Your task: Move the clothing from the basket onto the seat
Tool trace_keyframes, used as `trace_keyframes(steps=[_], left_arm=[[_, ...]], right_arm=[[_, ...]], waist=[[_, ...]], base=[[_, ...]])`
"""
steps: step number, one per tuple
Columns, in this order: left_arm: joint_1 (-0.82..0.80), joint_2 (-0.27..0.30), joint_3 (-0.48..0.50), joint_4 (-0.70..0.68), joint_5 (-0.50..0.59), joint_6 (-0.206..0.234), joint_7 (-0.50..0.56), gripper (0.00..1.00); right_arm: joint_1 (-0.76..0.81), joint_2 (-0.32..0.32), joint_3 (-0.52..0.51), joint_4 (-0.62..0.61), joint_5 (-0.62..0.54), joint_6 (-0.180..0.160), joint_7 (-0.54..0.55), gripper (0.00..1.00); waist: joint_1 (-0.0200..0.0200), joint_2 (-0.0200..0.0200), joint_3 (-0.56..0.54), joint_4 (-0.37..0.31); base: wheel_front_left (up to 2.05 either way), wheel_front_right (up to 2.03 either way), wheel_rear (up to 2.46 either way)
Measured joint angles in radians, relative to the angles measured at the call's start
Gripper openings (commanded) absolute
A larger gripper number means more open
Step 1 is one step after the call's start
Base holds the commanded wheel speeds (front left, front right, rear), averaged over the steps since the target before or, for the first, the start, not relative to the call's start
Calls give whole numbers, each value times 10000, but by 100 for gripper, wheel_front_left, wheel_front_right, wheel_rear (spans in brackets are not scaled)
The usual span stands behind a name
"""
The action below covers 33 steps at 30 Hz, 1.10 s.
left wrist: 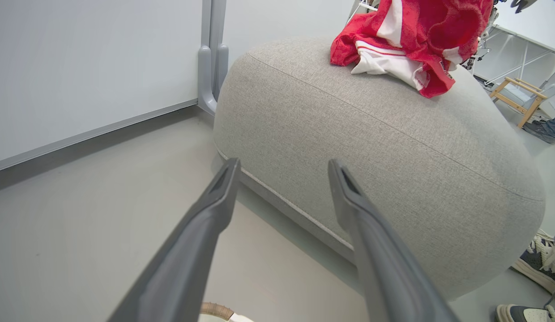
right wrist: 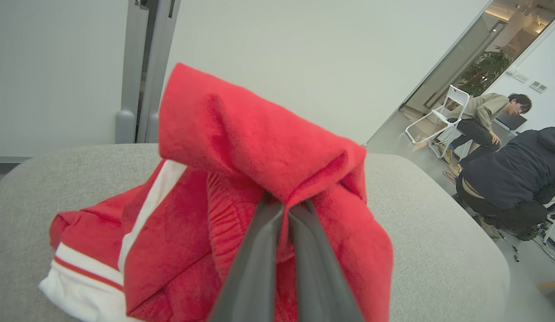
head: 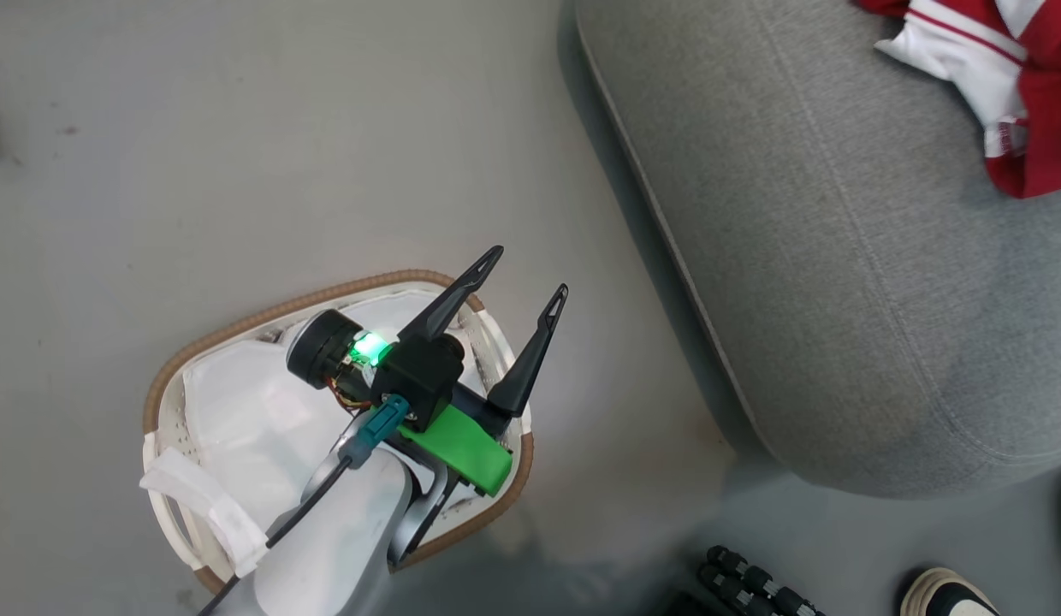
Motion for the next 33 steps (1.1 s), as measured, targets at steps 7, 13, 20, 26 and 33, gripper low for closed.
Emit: trace_keyframes(steps=[7, 13, 20, 26, 33], left_arm=[[-46, 13, 104, 75, 84, 0, 2, 100], [5, 38, 336, 318, 56, 0, 2, 100], [446, -263, 763, 387, -73, 0, 2, 100], [1154, -500, 1603, 431, -96, -2, 2, 100], [1959, -786, 2934, 476, 270, 12, 2, 100]], right_arm=[[665, 880, -1047, 951, -589, 0, 0, 15], [1034, 1271, -1523, 924, -928, 0, 0, 100], [2035, 1511, -1191, -174, -786, 0, 0, 100], [3198, 1632, -274, -1444, -284, 0, 0, 100], [4323, 2280, 775, -2640, 430, 0, 0, 100]], waist=[[1, 0, 508, 268], [0, 0, 212, 245], [0, -1, -601, 201], [-2, 0, -1530, 277], [-2, -1, -2566, 578]], base=[[0, 0, 0], [0, 0, 0], [0, 0, 0], [0, 0, 0], [0, 0, 0]])
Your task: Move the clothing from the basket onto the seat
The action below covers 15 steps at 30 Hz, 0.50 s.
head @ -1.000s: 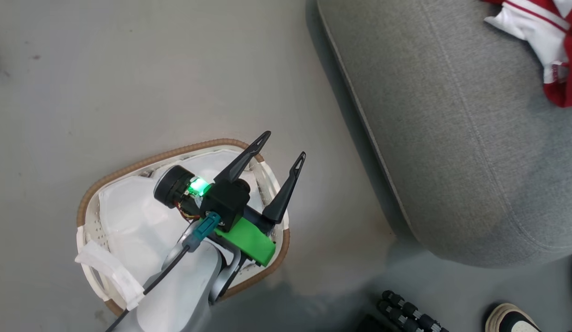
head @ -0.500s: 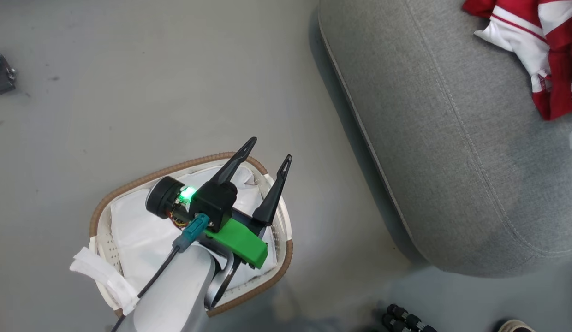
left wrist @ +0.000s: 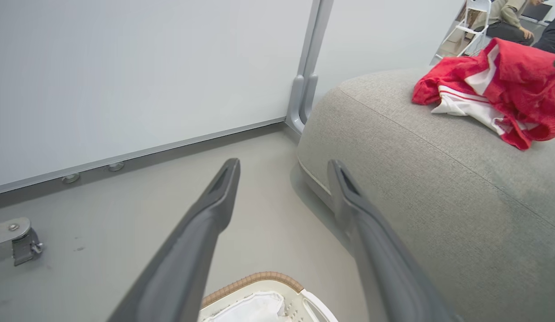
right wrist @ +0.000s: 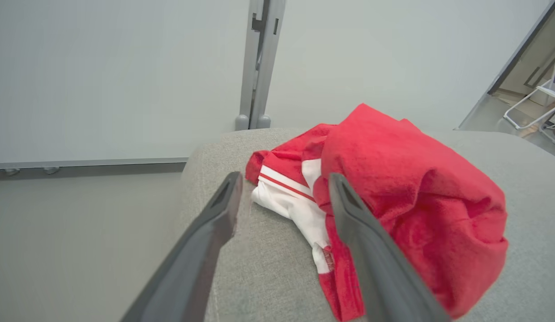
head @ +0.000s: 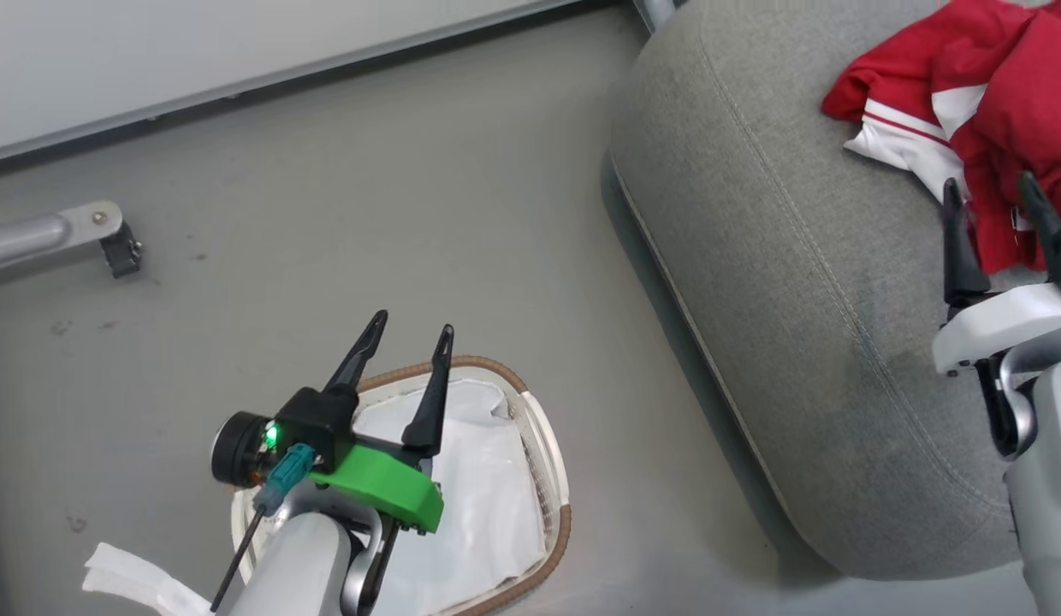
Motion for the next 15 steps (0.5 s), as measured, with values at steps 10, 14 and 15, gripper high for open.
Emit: trace_keyframes(steps=[10, 14, 15], left_arm=[[1144, -199, 1634, -88, 332, 341, 0, 100], [1483, -205, 2040, -27, 500, 401, 0, 100], [1562, -205, 2134, 2, 502, 422, 0, 100]], right_arm=[[1417, 1141, 965, -1127, 420, 0, 0, 100], [1979, 1438, 880, -1434, 431, 0, 0, 100], [2146, 1511, 838, -1501, 399, 0, 0, 100]], waist=[[0, 0, -1166, 952], [0, 0, -1516, 1424], [0, 0, -1600, 1546]], base=[[0, 0, 0], [0, 0, 0], [0, 0, 0]])
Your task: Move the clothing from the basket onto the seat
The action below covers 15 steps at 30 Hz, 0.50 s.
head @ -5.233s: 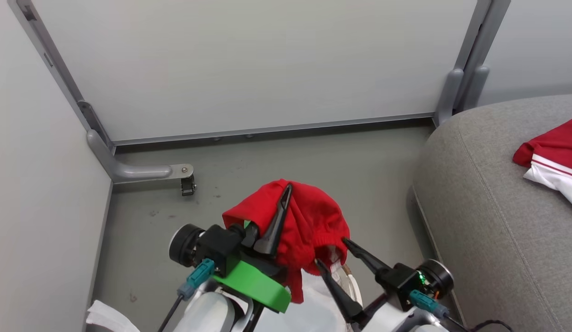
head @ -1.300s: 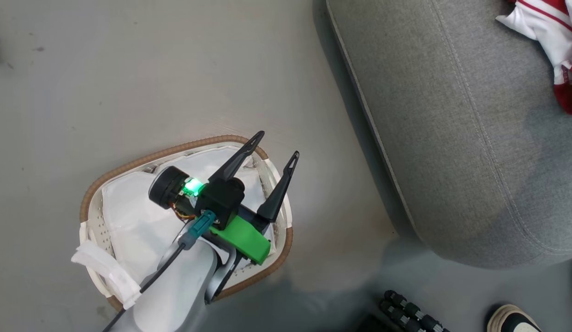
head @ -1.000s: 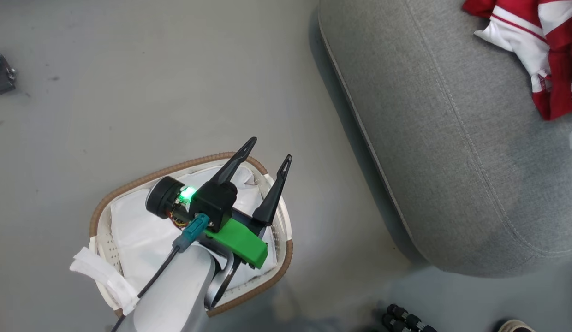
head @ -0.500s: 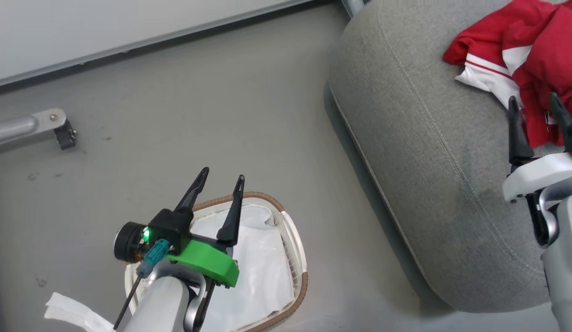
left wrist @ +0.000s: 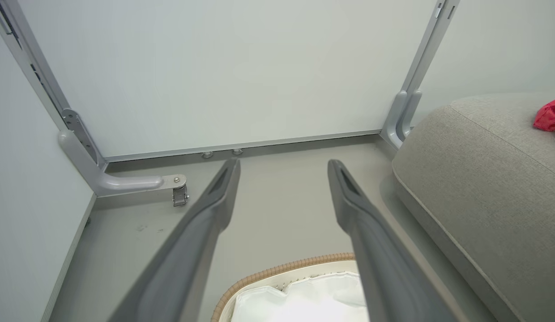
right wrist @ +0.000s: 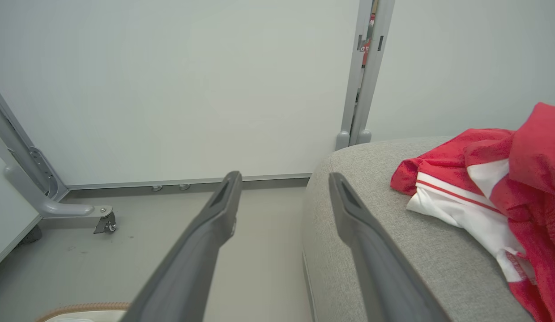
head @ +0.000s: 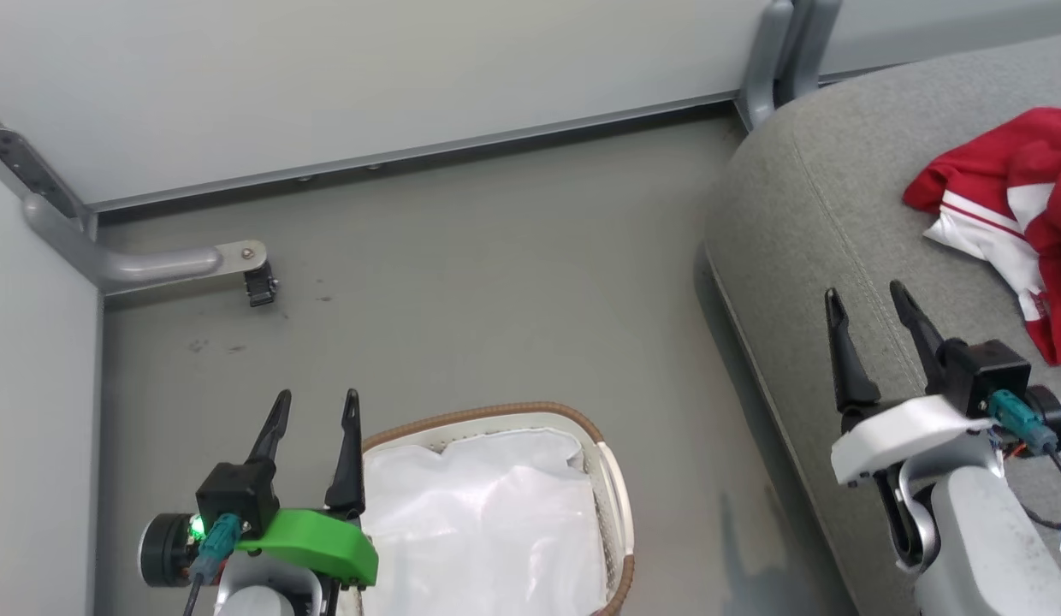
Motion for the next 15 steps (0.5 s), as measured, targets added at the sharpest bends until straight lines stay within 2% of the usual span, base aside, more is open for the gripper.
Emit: trace_keyframes(steps=[7, 15], left_arm=[[615, -17, 399, 276, 102, 245, 0, 100], [1105, -17, 573, 224, 21, 376, -2, 100]], right_arm=[[920, 288, -73, -25, -171, 0, 0, 100], [1560, 443, -184, 144, -196, 0, 0, 100]], waist=[[0, 0, -602, 630], [0, 0, -1148, 954]], base=[[0, 0, 0], [0, 0, 0]])
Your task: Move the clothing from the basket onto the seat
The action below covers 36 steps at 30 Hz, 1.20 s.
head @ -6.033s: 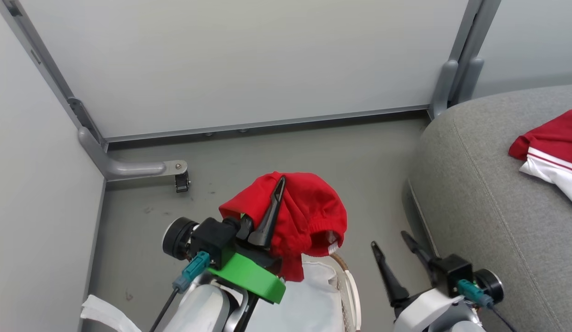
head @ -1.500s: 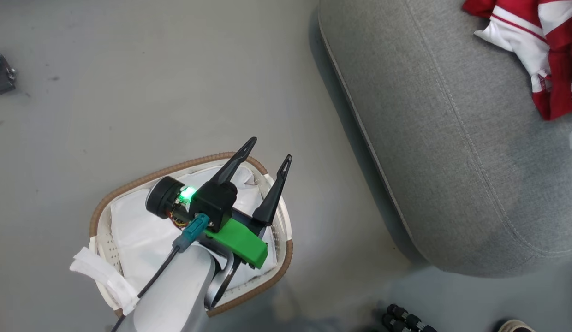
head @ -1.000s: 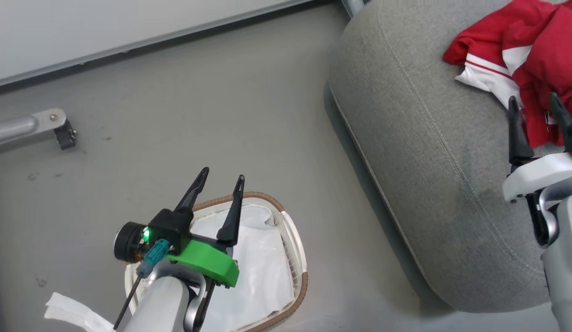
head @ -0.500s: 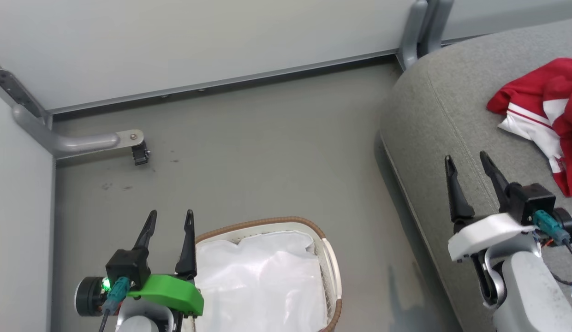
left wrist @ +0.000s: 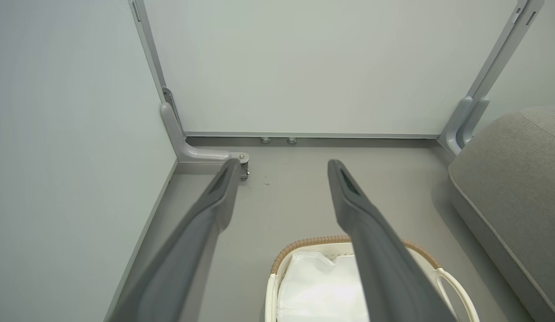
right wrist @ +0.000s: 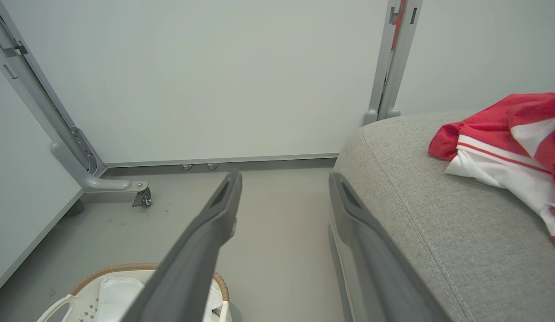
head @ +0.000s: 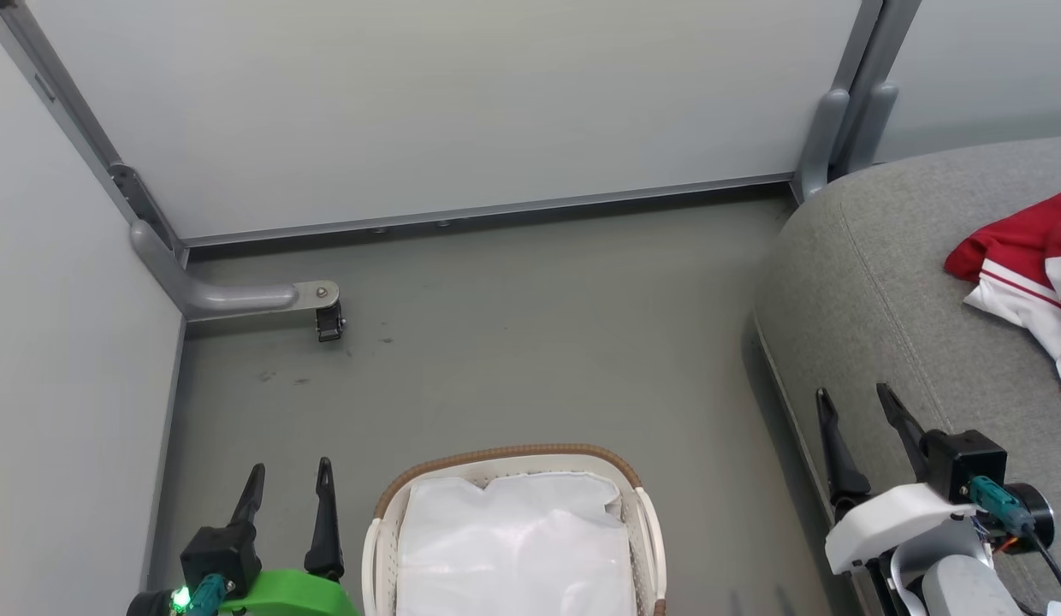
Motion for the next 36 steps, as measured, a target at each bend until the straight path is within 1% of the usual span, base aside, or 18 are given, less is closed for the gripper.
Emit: trace_keyframes(steps=[3, 5, 7, 8, 12, 14, 26, 28, 36], left_arm=[[123, 0, -27, -69, -205, -69, 2, 100], [185, -2, -12, -123, -646, -268, 2, 100], [251, -2, 23, -111, -744, -355, 0, 100], [266, -2, 21, -44, -740, -378, 2, 0], [298, -33, -4, 288, -744, -378, 12, 0], [300, -36, 35, 316, -995, -380, 119, 0], [280, -38, 324, 121, -3137, -410, 717, 0], [268, -38, 403, 46, -3634, -416, 844, 0], [180, -38, 560, -92, -4847, -487, 1172, 0]], right_arm=[[154, 8, -38, 75, 6, 0, 0, 100], [236, 21, -15, 92, 8, 0, 0, 100], [304, 29, -4, 138, 21, 0, 0, 100], [307, 36, 4, 165, 36, 0, 0, 0], [423, 132, 0, 491, 54, 0, 29, 0], [453, 153, -46, 577, 311, 0, 178, 0], [452, 148, -125, 303, 2673, 0, 723, 0], [453, 146, -130, 232, 3208, 0, 857, 0], [453, 140, -174, 52, 4554, 0, 1183, 0]], waist=[[0, 0, -112, 51], [0, 0, -146, 67], [0, 0, -163, 69], [0, 0, -168, 65], [0, 0, -171, 68], [0, 0, -174, 71], [0, 0, -193, 88], [0, 0, -198, 93], [0, 0, -210, 105]], base=[[0, 0, 0], [0, 0, 0], [0, 0, 0], [0, 0, 0], [0, 0, 0], [0, 0, 0], [0, 0, 0], [0, 0, 0], [0, 0, 0]])
